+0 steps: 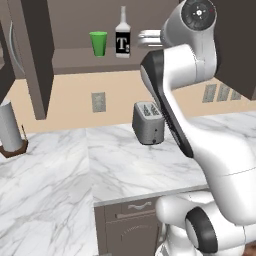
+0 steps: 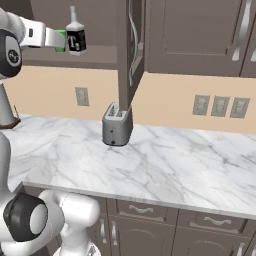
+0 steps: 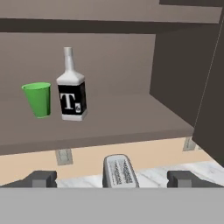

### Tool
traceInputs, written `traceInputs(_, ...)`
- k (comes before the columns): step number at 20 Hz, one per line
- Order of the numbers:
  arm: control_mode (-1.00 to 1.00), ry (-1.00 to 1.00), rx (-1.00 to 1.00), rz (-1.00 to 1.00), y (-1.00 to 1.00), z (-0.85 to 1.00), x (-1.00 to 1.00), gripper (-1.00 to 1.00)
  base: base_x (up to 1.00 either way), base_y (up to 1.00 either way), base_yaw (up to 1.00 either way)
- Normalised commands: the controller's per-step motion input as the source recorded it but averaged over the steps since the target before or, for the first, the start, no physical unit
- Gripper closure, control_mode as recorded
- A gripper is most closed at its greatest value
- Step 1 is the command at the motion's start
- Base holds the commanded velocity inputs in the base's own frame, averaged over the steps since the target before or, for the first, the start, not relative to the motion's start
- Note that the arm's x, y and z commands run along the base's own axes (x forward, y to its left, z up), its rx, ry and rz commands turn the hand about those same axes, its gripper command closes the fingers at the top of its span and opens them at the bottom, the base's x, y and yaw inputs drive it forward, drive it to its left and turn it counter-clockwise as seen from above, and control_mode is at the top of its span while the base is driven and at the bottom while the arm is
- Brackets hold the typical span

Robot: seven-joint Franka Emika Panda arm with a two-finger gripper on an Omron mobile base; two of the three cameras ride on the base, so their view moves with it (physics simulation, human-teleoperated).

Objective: Open the cabinet directly in front. Then move the liquor and the cup to the dining counter with the candle on it.

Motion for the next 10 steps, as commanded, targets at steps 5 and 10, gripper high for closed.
traceInputs(5,-1.00,-0.01,0.00,0.00,0.00,0.00,0.17,-1.00,0.00,0.00,0.00)
traceInputs(10,-1.00,-0.05,0.01,0.00,0.00,0.00,0.08,-1.00,0.00,0.00,0.00)
